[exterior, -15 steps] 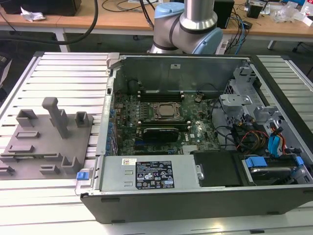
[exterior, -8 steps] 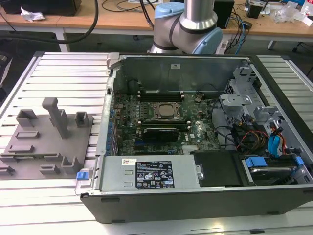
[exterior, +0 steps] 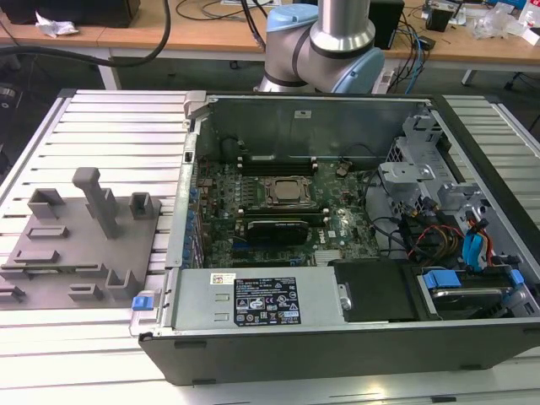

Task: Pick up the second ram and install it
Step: 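Pick up the second ram and move it above second insertion slot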

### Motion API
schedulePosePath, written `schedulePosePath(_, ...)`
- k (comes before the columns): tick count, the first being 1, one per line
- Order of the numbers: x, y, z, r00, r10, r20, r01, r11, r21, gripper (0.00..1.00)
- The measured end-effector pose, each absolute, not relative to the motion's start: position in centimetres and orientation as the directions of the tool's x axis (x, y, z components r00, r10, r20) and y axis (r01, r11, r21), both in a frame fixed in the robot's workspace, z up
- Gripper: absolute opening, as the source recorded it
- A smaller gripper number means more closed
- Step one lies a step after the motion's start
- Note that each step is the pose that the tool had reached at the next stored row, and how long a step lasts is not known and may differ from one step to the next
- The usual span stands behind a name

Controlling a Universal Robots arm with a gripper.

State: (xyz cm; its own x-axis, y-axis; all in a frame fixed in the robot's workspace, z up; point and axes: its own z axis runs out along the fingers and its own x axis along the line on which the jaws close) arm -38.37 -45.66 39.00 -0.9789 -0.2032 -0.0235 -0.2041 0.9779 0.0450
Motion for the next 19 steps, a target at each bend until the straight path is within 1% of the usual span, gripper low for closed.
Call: schedulePosePath(19,-38.37,-45.66,39.01,-0.88,-0.474,-0.023,-0.474,0.879,0.045,0.11)
